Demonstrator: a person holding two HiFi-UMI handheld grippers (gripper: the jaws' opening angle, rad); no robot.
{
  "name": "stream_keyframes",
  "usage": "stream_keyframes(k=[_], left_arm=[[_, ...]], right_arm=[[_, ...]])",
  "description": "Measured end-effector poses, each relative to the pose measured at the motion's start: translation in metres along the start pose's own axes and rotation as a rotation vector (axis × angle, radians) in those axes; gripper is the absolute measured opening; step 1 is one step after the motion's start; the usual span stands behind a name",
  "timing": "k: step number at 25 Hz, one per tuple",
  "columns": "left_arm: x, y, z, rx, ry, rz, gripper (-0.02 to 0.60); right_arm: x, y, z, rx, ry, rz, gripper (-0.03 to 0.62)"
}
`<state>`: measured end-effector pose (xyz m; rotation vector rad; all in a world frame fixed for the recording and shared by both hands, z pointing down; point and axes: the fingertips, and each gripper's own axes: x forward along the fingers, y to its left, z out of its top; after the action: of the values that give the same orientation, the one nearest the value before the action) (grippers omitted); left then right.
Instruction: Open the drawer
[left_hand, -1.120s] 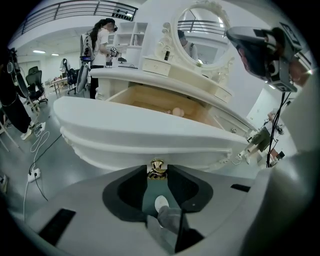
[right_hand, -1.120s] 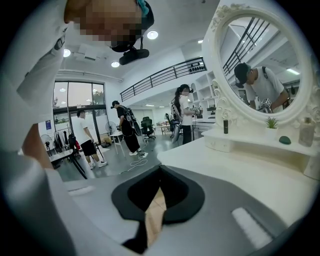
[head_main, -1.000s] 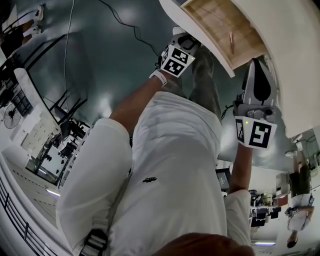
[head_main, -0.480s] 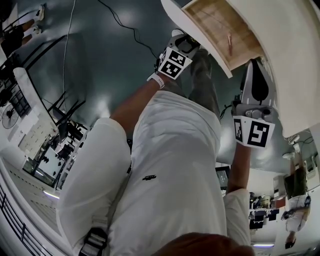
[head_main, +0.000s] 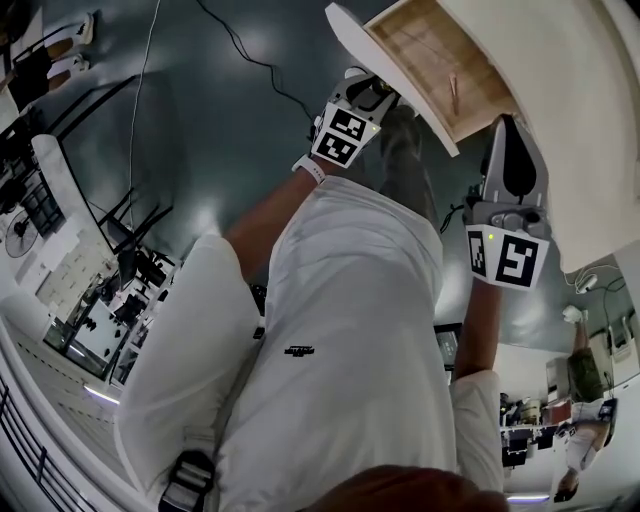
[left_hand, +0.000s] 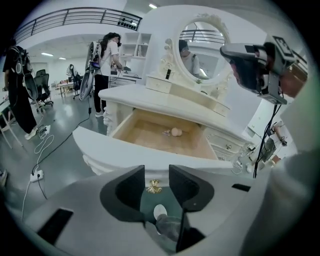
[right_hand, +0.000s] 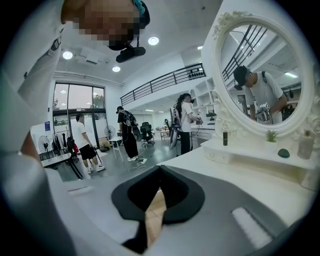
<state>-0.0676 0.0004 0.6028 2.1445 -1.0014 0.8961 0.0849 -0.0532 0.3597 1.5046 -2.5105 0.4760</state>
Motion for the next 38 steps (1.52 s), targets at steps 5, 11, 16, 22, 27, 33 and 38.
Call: stream_keyframes(k=[5, 11, 16, 22, 27, 33, 38], left_arm=[[-0.023, -0.003, 0.025, -0.012, -0.031, 0.028, 0.099], [-0.045, -0.007, 0.050, -0.010, -0.091, 0.062, 0.044], [-0.069, -0.011, 0.078, -0.029, -0.138, 0.075, 0.025], [-0.099, -0.017, 0.106, -0.044, -0.205, 0.083, 0.011], [-0.124, -0.021, 0.136, -0.042, -0.267, 0.085, 0.009], [-0.153, -0.023, 0.172, -0.033, -0.330, 0.099, 0.009], [-0.171, -0.024, 0.196, -0.036, -0.377, 0.103, 0.009]], right_arm=[[-0.009, -0.003, 0.016, -0.005, -0.017, -0.012, 0.011], [-0.023, -0.008, 0.025, -0.012, -0.032, -0.030, 0.011], [-0.033, -0.012, 0.039, -0.012, -0.050, -0.040, 0.011], [-0.047, -0.016, 0.051, -0.018, -0.073, -0.058, 0.011], [-0.056, -0.018, 0.064, -0.023, -0.092, -0.067, 0.011], [-0.066, -0.019, 0.081, -0.035, -0.118, -0.076, 0.011], [-0.073, -0.021, 0.094, -0.071, -0.128, -0.076, 0.011]])
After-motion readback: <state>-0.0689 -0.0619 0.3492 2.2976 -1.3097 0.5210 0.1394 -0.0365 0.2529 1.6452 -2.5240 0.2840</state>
